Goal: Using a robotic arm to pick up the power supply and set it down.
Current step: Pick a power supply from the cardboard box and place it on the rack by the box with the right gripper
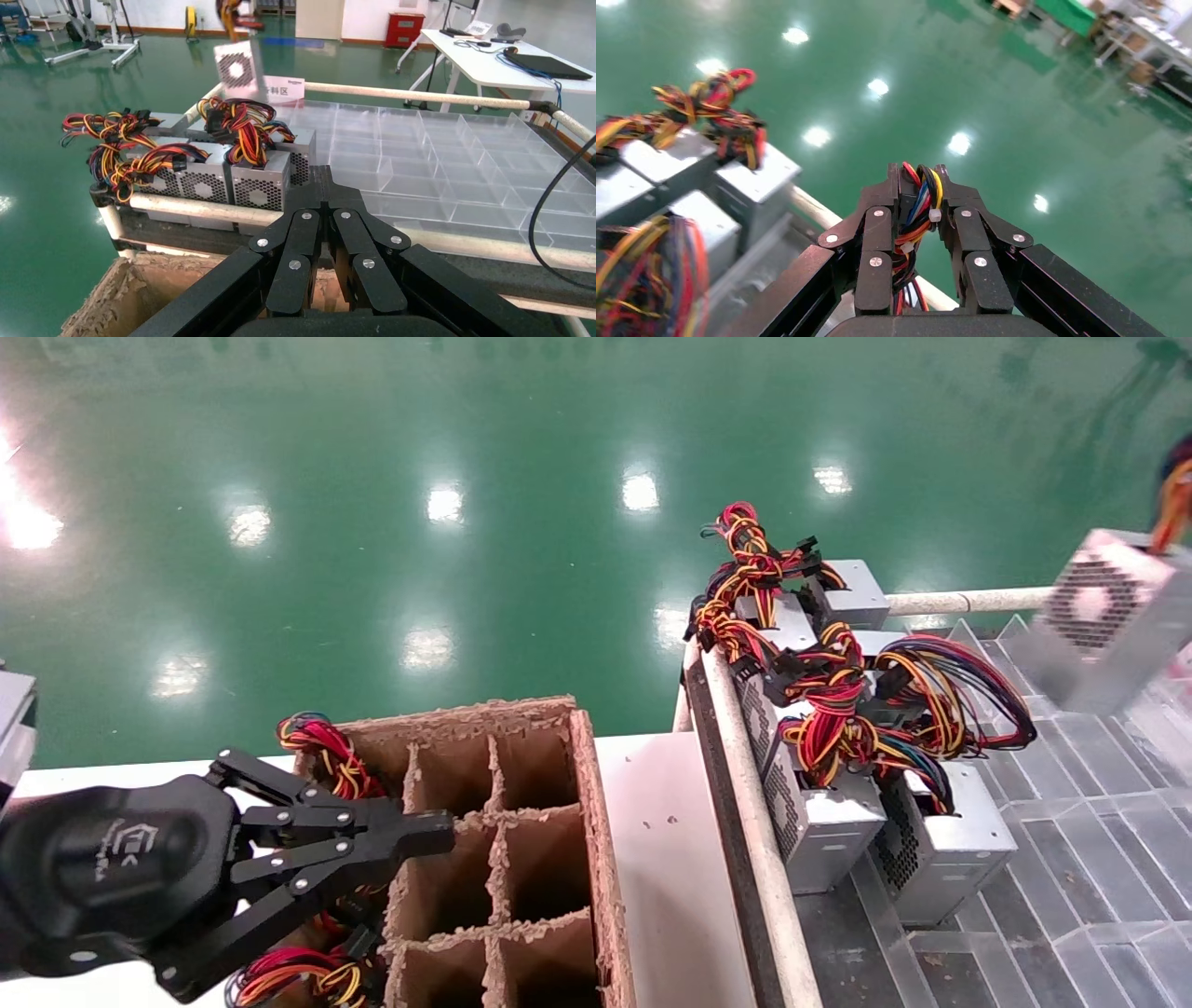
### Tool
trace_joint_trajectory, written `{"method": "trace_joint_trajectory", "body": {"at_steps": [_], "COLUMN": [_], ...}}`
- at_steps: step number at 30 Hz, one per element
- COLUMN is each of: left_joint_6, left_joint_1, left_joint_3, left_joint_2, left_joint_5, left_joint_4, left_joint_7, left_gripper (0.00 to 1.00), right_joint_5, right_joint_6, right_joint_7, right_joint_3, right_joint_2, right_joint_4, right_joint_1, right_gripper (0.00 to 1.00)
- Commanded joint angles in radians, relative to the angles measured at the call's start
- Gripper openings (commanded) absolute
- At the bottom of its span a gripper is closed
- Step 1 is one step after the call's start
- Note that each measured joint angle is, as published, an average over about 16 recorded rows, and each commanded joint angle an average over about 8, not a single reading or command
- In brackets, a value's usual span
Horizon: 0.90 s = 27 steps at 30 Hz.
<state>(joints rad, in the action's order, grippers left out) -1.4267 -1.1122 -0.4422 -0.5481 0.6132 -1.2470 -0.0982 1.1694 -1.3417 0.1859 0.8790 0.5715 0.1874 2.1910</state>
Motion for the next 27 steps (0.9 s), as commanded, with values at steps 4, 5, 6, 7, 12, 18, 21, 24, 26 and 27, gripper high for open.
{"method": "trace_joint_trajectory", "body": {"at_steps": [4,5,6,7,12,18,21,24,26,27], "left_joint_6": [0.0,0.0,0.0,0.0,0.0,0.0,0.0,0.0,0.0,0.0], "left_joint_1": [0.0,0.0,0.0,0.0,0.0,0.0,0.0,0.0,0.0,0.0], "left_joint_3": [0.0,0.0,0.0,0.0,0.0,0.0,0.0,0.0,0.0,0.0], "left_joint_2": [0.0,0.0,0.0,0.0,0.0,0.0,0.0,0.0,0.0,0.0], "left_joint_5": [0.0,0.0,0.0,0.0,0.0,0.0,0.0,0.0,0.0,0.0], "left_joint_4": [0.0,0.0,0.0,0.0,0.0,0.0,0.0,0.0,0.0,0.0], "left_joint_7": [0.0,0.0,0.0,0.0,0.0,0.0,0.0,0.0,0.0,0.0], "left_gripper": [0.0,0.0,0.0,0.0,0.0,0.0,0.0,0.0,0.0,0.0], "right_joint_5": [-0.043,-0.051,-0.059,-0.068,-0.105,-0.113,-0.109,-0.11,-0.113,-0.115], "right_joint_6": [0.011,0.02,0.03,0.041,0.093,0.123,0.132,0.136,0.131,0.128], "right_joint_7": [0.047,0.056,0.063,0.07,0.096,0.113,0.115,0.113,0.111,0.11], "right_joint_3": [-0.021,-0.026,-0.031,-0.037,-0.061,-0.067,-0.064,-0.065,-0.067,-0.068], "right_joint_2": [0.05,0.063,0.077,0.09,0.143,0.176,0.182,0.185,0.186,0.187], "right_joint_4": [-0.065,-0.077,-0.089,-0.1,-0.143,-0.166,-0.173,-0.179,-0.179,-0.178], "right_joint_1": [-0.066,-0.079,-0.091,-0.101,-0.138,-0.157,-0.161,-0.162,-0.159,-0.158], "right_gripper": [0.0,0.0,0.0,0.0,0.0,0.0,0.0,0.0,0.0,0.0]}}
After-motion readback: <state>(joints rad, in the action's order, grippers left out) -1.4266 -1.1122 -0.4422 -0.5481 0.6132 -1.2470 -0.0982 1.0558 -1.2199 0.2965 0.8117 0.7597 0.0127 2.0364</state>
